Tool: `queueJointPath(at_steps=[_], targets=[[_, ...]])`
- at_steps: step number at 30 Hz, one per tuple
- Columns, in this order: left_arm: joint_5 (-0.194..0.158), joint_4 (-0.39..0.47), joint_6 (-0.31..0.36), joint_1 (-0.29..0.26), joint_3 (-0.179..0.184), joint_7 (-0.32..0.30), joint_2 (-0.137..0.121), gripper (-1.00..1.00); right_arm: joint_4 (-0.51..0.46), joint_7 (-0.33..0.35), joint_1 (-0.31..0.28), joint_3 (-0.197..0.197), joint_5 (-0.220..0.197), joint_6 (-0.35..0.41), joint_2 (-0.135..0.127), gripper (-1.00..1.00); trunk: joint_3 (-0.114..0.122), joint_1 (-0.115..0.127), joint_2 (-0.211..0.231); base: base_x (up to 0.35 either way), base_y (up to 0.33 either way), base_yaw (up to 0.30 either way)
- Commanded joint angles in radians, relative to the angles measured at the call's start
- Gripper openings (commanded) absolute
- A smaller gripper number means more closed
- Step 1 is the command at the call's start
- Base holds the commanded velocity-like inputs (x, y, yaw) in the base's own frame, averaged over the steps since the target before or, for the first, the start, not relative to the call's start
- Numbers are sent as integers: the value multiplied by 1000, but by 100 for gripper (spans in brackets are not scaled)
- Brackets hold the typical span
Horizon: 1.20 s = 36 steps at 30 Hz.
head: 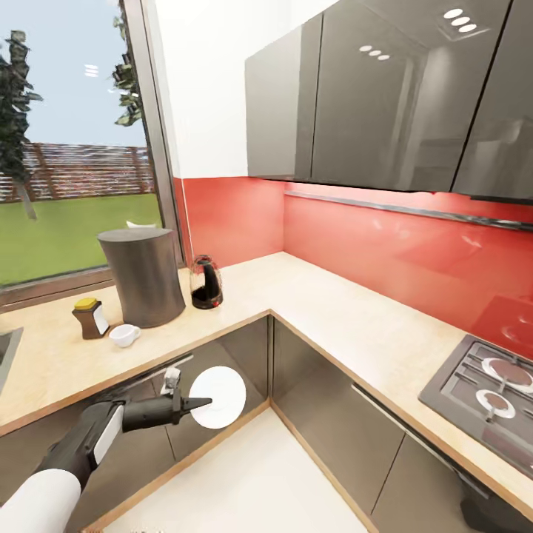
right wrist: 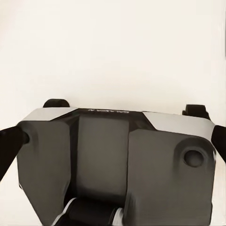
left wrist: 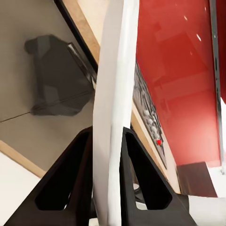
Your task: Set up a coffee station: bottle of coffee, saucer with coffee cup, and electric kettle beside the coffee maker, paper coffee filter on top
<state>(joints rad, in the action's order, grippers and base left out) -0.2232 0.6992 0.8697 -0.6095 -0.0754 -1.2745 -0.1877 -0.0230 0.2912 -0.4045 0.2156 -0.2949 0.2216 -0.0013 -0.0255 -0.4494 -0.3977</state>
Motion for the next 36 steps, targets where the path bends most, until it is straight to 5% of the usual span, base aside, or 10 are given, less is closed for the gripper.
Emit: queueJointPath(at_steps=[1, 7, 12, 19, 22, 25, 26, 30, 32, 36], targets=[[-1, 0, 5, -1, 0, 1, 0, -100, -2, 2, 0, 8, -10, 5, 0, 100, -2, -1, -2, 15, -249, 282], [0, 0, 6, -3, -7, 1, -2, -100, -2, 2, 0, 8, -10, 5, 0, 100, -2, -1, -2, 53, -144, 282], [5, 0, 5, -10, -101, 25, 8, -100, -2, 2, 0, 9, -10, 5, 1, 100, -2, -1, -2, 10, -18, 282], [-32, -9, 6, -76, -200, 254, 40, -100, -2, 2, 0, 8, -10, 6, 30, 100, -2, -1, -2, 1, -1, 282], [-84, -10, 4, -109, -281, 426, 98, -100, -1, 4, 5, 9, -9, 6, 39, 100, -2, -1, -2, 0, 0, 282], [-139, -3, -1, -147, -323, 591, 163, -100, -1, 7, 12, 9, -3, 5, 51, 100, -2, -1, -2, 0, 0, 282], [-188, -1, -6, -173, -337, 710, 215, -100, -2, 7, 14, 8, 1, 4, 56, 100, -2, -1, -2, 0, 0, 282], [-271, 0, -14, -188, -345, 826, 251, -100, -2, 8, 15, 8, 15, 3, 58, 100, -3, -1, -2, 0, 0, 245], [-407, -9, -149, -186, -345, 911, 262, -100, -3, 6, 15, 8, 97, -2, 52, 100, -3, -1, -2, 0, 0, 37], [-515, -3, -202, -176, -340, 991, 269, -100, -3, 2, 15, 8, 113, -5, 59, 100, -3, -1, -2, 0, 0, 4]])
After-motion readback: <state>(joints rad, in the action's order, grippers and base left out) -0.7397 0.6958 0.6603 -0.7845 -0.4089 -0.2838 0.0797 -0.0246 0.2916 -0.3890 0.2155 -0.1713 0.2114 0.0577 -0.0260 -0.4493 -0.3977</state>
